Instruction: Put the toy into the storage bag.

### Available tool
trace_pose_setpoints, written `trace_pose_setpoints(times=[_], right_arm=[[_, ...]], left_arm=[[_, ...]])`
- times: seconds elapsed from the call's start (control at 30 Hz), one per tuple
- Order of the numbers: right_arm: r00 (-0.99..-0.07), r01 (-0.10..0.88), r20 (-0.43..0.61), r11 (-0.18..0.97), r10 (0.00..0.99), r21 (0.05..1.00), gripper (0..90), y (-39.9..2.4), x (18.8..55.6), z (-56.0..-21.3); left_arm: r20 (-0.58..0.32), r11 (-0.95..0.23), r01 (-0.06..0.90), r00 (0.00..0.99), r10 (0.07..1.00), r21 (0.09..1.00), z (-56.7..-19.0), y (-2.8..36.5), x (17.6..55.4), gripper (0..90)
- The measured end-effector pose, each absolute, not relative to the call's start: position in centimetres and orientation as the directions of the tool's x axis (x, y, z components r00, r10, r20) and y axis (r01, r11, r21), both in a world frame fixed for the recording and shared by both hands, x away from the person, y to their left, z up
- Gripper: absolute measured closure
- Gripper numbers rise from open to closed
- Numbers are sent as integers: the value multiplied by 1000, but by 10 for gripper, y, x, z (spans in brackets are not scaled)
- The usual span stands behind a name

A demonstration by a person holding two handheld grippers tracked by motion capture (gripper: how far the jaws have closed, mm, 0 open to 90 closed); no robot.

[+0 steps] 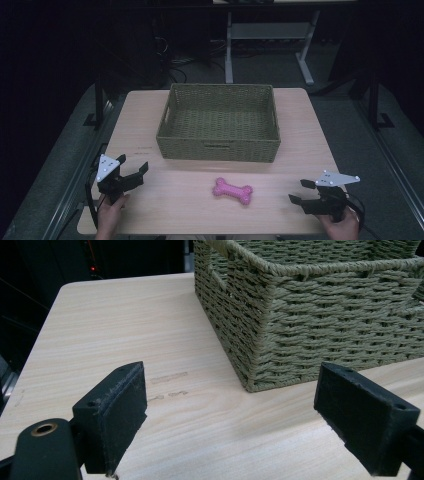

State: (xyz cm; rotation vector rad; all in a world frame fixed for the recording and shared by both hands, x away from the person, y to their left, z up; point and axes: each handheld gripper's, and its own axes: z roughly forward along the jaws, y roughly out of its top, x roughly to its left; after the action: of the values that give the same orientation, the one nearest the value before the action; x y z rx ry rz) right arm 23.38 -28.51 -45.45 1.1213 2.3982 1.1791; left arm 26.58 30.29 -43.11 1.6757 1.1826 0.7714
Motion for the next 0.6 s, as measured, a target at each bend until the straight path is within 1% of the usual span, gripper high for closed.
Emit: trace_pose_setpoints(times=[0.13,0.27,0.47,0.6], right_arm=[[-687,519,96,395,720,758,265,-282,235,-452],[-696,512,90,405,713,757,262,-279,235,-450],[-735,480,77,438,673,760,253,-262,238,-438],[-765,466,68,478,640,744,241,-250,242,-431]], left_arm=[[-25,-106,372,329,944,922,-432,305,267,129],[-25,-107,370,334,942,923,-432,307,267,129],[-27,-107,368,341,940,924,-432,307,266,129],[-24,-110,364,343,939,925,-432,306,266,129]])
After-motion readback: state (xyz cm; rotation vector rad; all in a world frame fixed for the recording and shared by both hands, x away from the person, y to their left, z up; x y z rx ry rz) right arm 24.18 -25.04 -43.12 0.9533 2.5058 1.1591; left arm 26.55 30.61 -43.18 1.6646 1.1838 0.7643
